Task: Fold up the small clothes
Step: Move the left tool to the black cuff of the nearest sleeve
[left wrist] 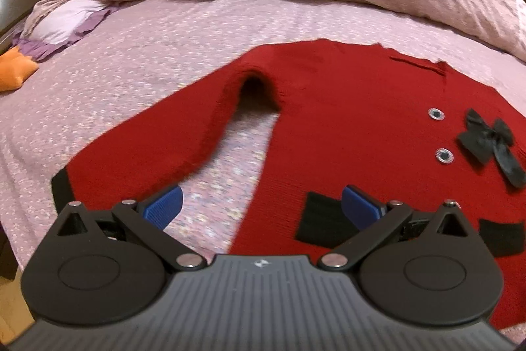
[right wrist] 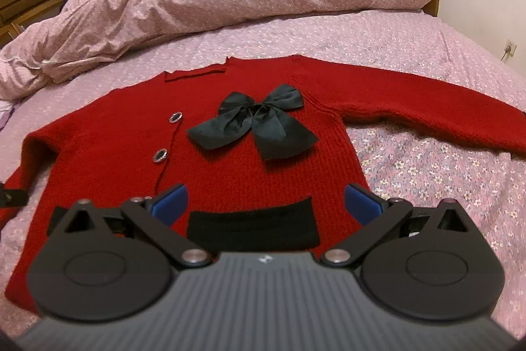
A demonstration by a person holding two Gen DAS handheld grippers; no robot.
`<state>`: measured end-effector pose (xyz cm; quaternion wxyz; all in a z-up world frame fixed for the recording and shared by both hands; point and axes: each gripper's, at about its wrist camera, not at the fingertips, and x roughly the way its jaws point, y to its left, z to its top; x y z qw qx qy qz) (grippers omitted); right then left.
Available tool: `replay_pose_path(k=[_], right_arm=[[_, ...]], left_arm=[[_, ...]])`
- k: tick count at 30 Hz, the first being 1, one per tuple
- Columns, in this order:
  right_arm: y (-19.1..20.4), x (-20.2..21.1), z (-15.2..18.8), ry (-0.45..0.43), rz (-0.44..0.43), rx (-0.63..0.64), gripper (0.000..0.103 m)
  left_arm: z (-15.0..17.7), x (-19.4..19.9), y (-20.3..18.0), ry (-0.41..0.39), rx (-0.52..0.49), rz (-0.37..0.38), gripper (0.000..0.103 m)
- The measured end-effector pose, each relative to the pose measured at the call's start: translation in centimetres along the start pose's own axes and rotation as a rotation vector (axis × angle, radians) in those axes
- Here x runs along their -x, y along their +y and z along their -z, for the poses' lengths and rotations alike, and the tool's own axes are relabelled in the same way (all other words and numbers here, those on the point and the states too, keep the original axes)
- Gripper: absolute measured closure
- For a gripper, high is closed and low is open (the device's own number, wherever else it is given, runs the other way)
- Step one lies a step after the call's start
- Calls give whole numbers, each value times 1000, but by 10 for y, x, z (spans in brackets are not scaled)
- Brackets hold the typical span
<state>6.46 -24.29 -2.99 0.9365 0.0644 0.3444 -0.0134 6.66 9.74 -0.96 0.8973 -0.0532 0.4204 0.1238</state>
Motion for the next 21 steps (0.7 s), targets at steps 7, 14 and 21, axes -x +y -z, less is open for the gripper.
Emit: replay_pose_path(k=[7,14,21], right_arm=[[2,-10,0,22,9,10,0],[1,-16,2,45,22,13,0],[-2,-18,6,62,44,4,0]], left_arm=[[-13,-9,31,-6,16,-53,0],[-30,-24,71,-15,66,-159,0],[-32,-39,111,16,113,-221,0]])
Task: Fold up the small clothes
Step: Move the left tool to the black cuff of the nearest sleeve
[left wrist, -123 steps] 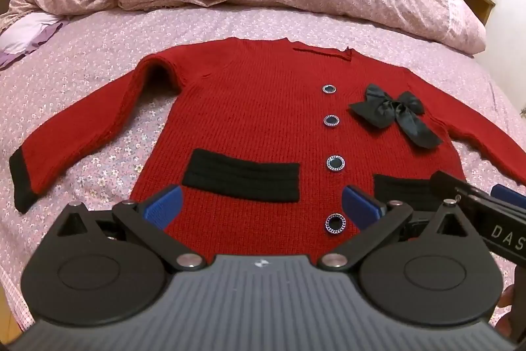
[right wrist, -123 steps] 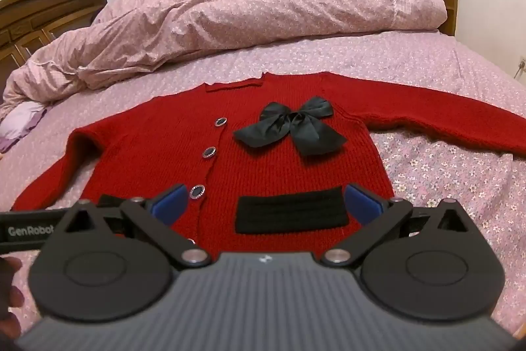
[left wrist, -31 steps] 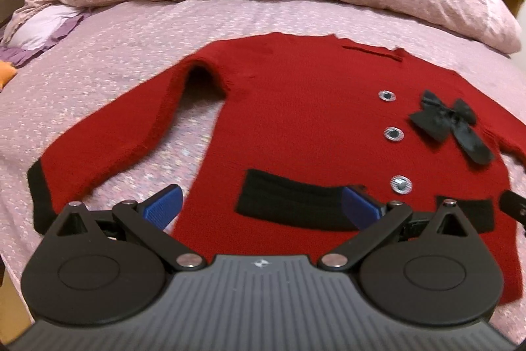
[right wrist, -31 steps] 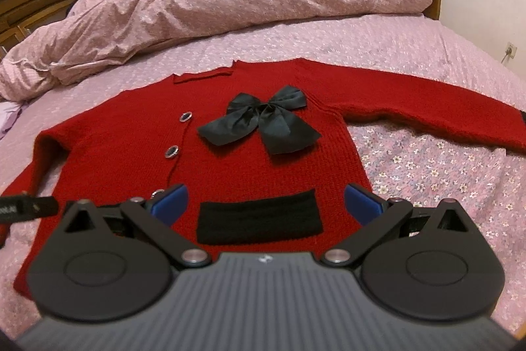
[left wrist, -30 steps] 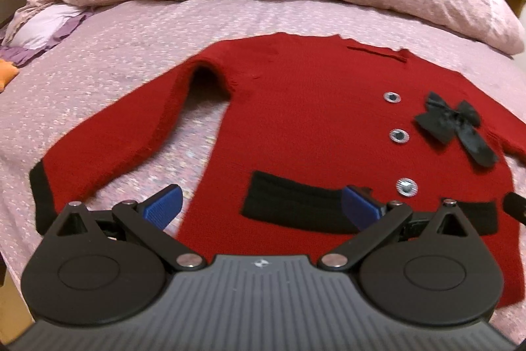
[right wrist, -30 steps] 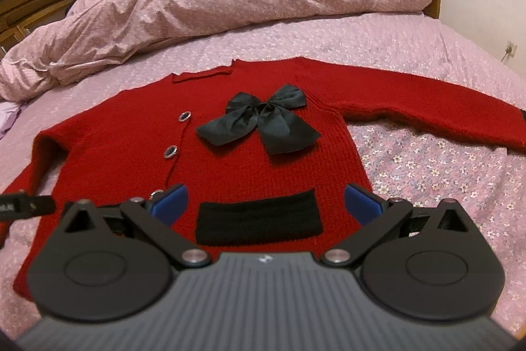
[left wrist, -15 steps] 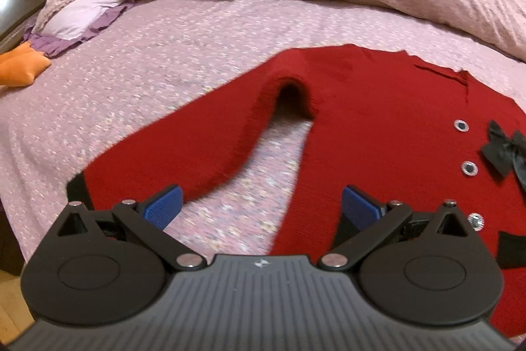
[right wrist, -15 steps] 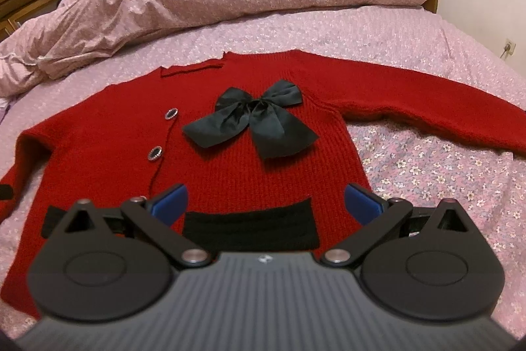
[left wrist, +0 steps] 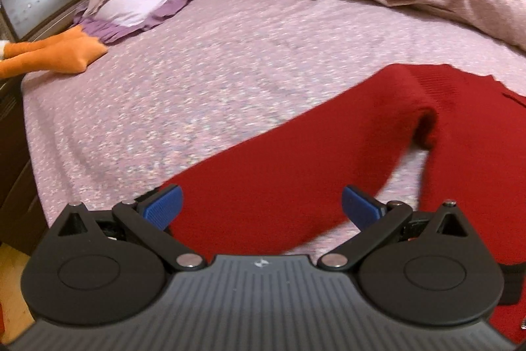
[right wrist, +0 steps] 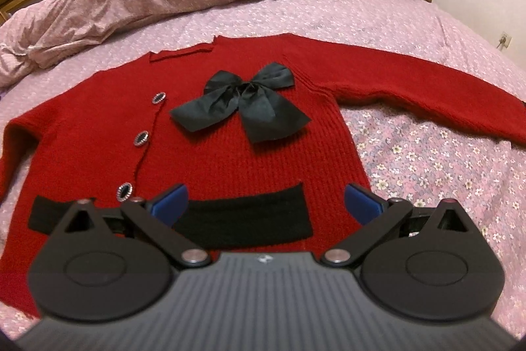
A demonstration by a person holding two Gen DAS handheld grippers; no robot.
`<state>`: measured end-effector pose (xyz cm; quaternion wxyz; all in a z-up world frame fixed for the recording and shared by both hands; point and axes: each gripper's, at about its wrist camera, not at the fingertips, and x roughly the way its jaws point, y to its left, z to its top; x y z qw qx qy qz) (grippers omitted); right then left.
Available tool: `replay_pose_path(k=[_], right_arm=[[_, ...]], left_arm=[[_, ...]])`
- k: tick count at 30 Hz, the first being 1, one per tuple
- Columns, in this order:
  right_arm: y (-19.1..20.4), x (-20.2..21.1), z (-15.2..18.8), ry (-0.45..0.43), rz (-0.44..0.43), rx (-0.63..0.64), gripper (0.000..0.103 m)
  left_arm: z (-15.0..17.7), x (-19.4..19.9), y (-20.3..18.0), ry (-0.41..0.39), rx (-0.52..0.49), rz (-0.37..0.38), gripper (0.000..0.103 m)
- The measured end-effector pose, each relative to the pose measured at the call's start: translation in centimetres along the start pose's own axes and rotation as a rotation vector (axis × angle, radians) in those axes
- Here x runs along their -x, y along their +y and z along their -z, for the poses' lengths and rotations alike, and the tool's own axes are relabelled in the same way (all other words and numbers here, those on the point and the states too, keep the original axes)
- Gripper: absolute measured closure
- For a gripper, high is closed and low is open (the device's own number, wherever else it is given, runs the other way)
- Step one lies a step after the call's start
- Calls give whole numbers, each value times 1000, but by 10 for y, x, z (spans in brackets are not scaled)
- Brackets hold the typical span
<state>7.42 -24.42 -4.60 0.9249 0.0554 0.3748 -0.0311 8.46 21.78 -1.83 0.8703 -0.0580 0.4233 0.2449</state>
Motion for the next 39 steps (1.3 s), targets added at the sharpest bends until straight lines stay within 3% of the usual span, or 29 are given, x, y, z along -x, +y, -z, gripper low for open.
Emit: replay_pose_path(k=[8,14,30,39], right_arm=[[4,-4,4,23,21,9,0],[17,-4,4,29,3,53,0],[26,-5,7,42,-26,68,0],[23,-6,8,38,-29,59,0]], left_arm=[[7,-29,43,5,97,-28,0],[10,-57,64,62,142,-75,0],[40,-67,95,30,293,75,0],[64,-60,110,-35,328,129,0]])
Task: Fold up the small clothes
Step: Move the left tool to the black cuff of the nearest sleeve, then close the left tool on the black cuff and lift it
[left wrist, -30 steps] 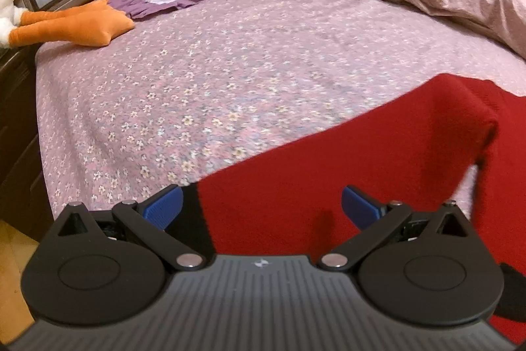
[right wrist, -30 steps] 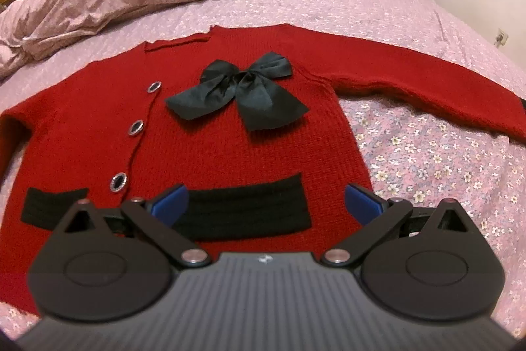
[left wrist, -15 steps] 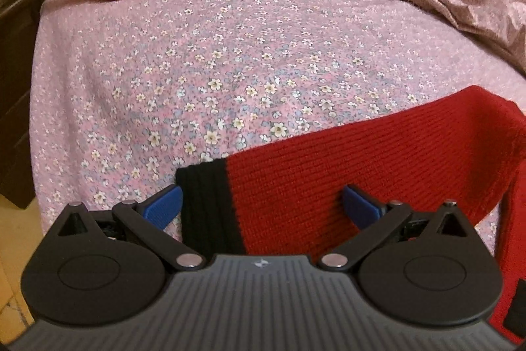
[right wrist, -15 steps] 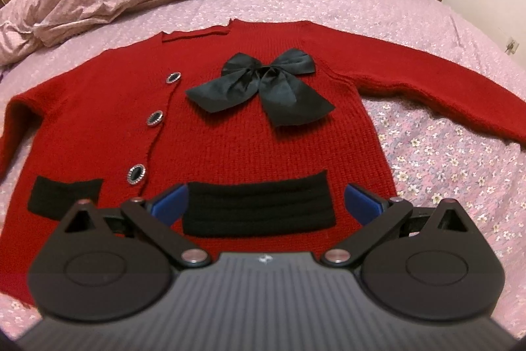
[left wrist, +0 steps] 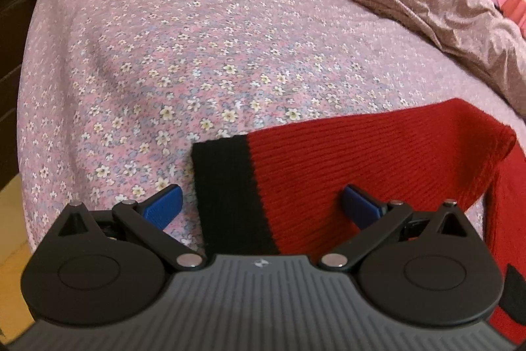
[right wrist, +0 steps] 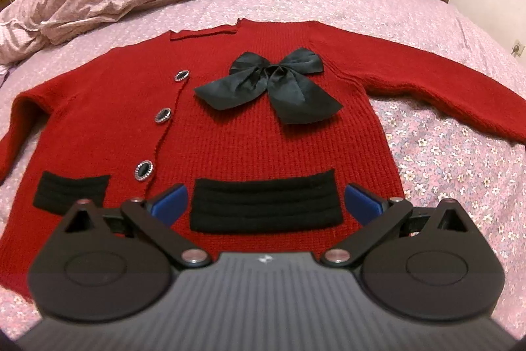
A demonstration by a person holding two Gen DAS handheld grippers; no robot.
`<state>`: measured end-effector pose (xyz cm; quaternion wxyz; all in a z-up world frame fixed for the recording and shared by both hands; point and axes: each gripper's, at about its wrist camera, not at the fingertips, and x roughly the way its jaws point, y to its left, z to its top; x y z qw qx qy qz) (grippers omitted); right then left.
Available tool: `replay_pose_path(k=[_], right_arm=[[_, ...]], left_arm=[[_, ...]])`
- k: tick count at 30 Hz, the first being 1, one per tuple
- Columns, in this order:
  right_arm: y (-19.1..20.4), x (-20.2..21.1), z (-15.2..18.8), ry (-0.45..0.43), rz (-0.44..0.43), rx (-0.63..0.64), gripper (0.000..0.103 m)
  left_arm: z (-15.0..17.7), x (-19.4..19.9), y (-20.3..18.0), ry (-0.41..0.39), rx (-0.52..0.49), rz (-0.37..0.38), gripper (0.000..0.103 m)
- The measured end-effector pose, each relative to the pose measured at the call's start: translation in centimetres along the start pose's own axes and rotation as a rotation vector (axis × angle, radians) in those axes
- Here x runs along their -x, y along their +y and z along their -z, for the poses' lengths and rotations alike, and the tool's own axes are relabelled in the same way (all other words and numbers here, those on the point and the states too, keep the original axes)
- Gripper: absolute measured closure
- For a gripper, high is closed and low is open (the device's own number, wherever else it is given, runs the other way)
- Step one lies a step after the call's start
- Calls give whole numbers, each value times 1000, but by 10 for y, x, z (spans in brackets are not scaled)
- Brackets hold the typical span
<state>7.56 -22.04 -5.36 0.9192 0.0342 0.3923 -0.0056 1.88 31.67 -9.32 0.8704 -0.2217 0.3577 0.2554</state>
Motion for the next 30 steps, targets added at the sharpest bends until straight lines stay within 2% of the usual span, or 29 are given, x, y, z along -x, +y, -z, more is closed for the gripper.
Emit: replay_pose_path(k=[5,8,11,14,17,19,20,21,22,24,26,28,30], right_arm=[[2,-1,2,5,-4,5,0],[3,-2,2,6,-11,5,0],[4,-2,2,5,-14,8,0],[3,-2,3,3,-17,5,0],[2,-1,3,0,-19,-1,0],[2,-1,3,-1,-21,-4,0],[1,-1,3,-2,-22,-6,0],[1,0,3,-3,-23,-7,0],[0,0,3,-4,-24,-10,0],[-2,1,4,-8,-27,-16,0],[-4,2,4,-10,-29,-22,0],[-6,2,5,-12,-29,-29,0],[-7,2,5,-11,-32,-38,0]], left_arm=[[1,-7,5,-2,20,36,0],[-1,-13,12,14,80,70,0],[-2,-12,9,15,67,68,1],[-2,-6,4,-1,37,71,11],[-1,3,-2,-21,14,55,26],[-2,9,-9,-32,-13,72,58],[-3,13,-13,-31,-16,80,63],[-4,16,-17,-30,-22,75,75],[-5,19,-22,-30,-37,72,80],[-6,24,-31,-43,-59,64,81],[-6,30,-37,-60,-80,86,81],[-7,27,-44,-48,-104,109,81],[-10,20,-48,-22,-106,100,81]])
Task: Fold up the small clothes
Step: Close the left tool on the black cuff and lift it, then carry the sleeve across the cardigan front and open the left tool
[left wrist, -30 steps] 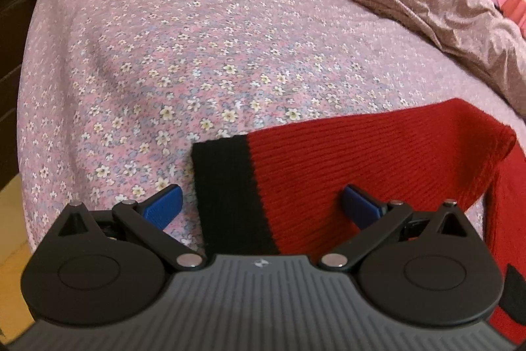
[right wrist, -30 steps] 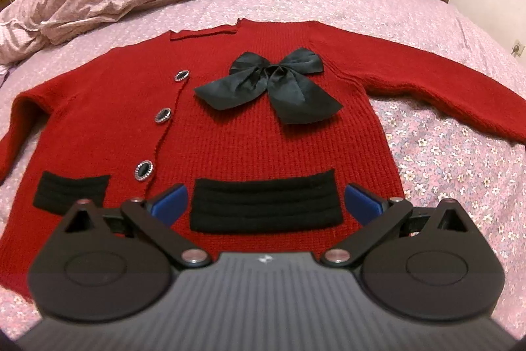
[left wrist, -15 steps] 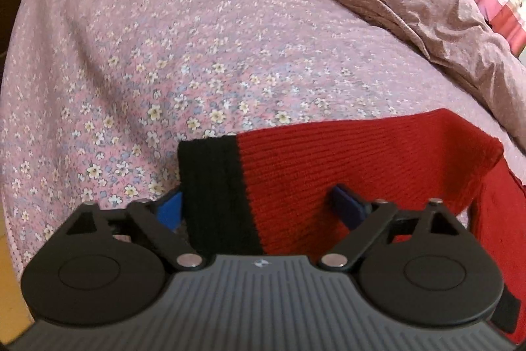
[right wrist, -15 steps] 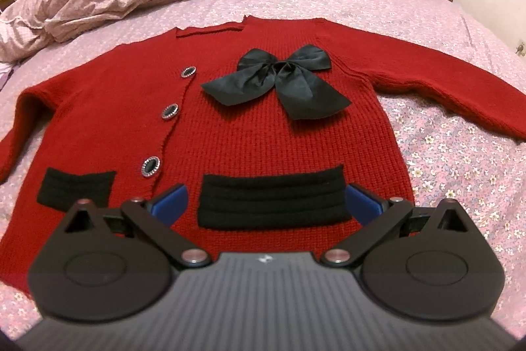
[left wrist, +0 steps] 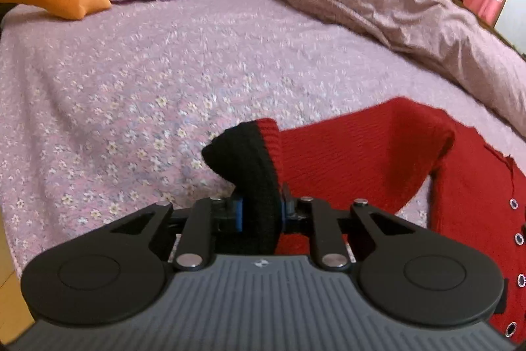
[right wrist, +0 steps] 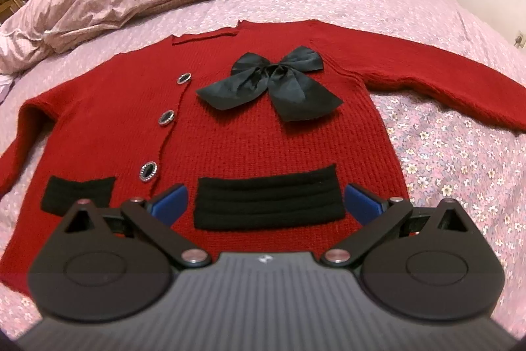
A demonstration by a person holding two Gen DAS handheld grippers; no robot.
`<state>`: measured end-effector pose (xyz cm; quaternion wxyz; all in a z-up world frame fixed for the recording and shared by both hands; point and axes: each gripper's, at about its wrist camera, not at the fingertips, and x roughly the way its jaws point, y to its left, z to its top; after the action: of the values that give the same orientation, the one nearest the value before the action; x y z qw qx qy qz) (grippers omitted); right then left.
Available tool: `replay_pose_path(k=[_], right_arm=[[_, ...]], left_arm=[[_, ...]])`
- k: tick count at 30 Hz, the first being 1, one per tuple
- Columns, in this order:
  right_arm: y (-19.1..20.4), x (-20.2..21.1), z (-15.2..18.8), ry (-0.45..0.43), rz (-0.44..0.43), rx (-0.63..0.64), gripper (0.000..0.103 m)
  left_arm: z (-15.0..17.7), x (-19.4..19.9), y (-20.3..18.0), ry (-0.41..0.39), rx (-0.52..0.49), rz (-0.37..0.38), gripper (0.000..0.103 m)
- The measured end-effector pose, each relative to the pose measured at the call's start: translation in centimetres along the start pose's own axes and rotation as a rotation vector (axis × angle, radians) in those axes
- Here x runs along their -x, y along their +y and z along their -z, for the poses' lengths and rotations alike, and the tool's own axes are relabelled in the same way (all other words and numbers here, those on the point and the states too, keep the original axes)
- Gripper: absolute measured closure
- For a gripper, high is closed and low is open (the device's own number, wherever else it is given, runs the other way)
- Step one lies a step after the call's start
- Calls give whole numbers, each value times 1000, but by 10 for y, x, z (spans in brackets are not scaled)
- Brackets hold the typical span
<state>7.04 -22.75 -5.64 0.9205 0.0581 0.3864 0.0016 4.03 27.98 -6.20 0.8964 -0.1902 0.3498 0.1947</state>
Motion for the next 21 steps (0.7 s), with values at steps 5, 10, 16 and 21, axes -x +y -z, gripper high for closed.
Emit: replay_pose_path(k=[5,10,16,21], right_arm=[[-3,4,1,-12,-15,-14,0],[-10,7,2,-25,-20,-38,0],[-16,9,5,-28,-37,-63,0],[-26,13,5,-41,-34,-92,0]], left_arm=[[-13,14,-9,-55,-1,46,82],[-41,51,-38,-152,-39,163,83],[-71,91,-100,-239,-126,302,83],[-85,111,-168,-261,-176,437,83]])
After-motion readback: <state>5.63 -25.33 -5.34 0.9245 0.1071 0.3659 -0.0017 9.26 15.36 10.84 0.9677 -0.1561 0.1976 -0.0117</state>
